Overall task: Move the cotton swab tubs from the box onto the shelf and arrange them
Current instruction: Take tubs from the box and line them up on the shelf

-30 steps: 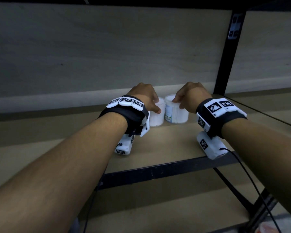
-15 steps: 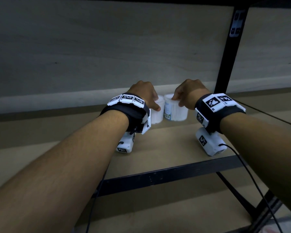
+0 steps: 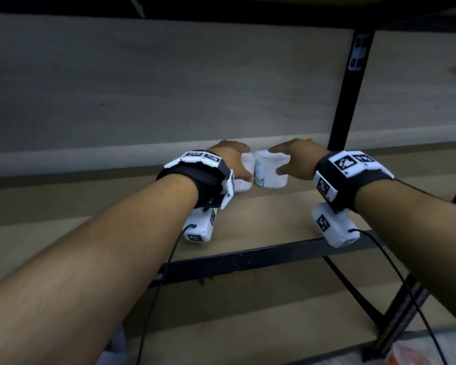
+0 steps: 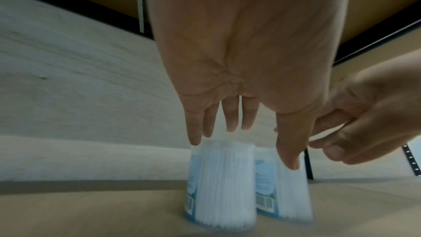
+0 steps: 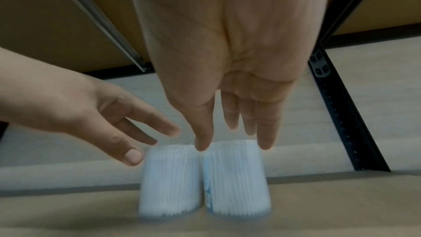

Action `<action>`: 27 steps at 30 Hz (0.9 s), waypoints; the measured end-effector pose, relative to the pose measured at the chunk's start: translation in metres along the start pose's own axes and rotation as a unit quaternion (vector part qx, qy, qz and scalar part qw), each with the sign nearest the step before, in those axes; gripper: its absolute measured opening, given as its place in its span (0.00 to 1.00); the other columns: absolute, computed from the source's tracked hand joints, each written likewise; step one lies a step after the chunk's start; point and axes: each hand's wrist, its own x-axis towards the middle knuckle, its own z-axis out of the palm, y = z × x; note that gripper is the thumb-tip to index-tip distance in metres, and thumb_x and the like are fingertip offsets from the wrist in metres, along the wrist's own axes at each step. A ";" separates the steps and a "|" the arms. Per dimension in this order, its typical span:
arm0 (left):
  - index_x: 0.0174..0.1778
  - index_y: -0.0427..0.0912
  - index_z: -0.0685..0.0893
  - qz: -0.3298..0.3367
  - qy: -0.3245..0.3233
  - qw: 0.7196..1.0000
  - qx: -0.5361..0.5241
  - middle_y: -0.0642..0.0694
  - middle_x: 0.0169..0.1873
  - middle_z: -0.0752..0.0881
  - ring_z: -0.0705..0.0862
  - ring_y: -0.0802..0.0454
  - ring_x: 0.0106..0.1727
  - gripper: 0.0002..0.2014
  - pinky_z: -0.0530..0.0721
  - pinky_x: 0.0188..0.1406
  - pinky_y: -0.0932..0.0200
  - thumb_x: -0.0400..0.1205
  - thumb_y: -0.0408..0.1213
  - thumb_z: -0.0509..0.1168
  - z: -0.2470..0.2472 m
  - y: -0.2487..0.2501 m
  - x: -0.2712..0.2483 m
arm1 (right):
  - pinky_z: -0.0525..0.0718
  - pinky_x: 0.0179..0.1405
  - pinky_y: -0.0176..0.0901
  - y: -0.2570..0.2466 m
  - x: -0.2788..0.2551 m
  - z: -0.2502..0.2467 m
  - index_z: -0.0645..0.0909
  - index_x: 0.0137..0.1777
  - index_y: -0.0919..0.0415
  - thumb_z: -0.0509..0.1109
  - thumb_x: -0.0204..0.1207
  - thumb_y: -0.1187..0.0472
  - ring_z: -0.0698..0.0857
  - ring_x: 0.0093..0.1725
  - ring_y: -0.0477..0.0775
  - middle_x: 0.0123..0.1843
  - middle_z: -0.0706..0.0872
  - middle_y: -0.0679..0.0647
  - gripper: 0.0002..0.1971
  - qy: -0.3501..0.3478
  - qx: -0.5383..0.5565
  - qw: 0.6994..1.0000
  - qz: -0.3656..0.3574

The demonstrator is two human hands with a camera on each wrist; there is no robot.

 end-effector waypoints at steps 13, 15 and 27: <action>0.66 0.51 0.83 0.072 0.045 0.991 -0.099 0.56 0.62 0.83 0.79 0.60 0.51 0.24 0.74 0.51 0.66 0.75 0.50 0.77 -0.012 0.021 -0.102 | 0.78 0.48 0.37 -0.011 -0.111 -0.012 0.83 0.59 0.41 0.79 0.70 0.52 0.85 0.46 0.45 0.52 0.86 0.43 0.18 0.060 0.129 0.989 -0.034; 0.62 0.52 0.84 0.081 0.053 0.989 -0.111 0.57 0.57 0.84 0.80 0.60 0.47 0.21 0.77 0.49 0.64 0.74 0.51 0.77 -0.010 0.024 -0.120 | 0.83 0.50 0.41 -0.014 -0.125 -0.009 0.83 0.55 0.40 0.80 0.69 0.51 0.86 0.45 0.45 0.48 0.86 0.41 0.16 0.058 0.152 0.986 -0.040; 0.47 0.52 0.83 0.061 0.014 0.979 -0.196 0.55 0.42 0.85 0.79 0.64 0.33 0.13 0.80 0.38 0.64 0.72 0.49 0.78 0.027 0.008 -0.211 | 0.81 0.40 0.32 -0.042 -0.200 0.025 0.84 0.47 0.41 0.82 0.67 0.56 0.85 0.38 0.41 0.43 0.86 0.44 0.13 0.000 0.272 0.960 -0.063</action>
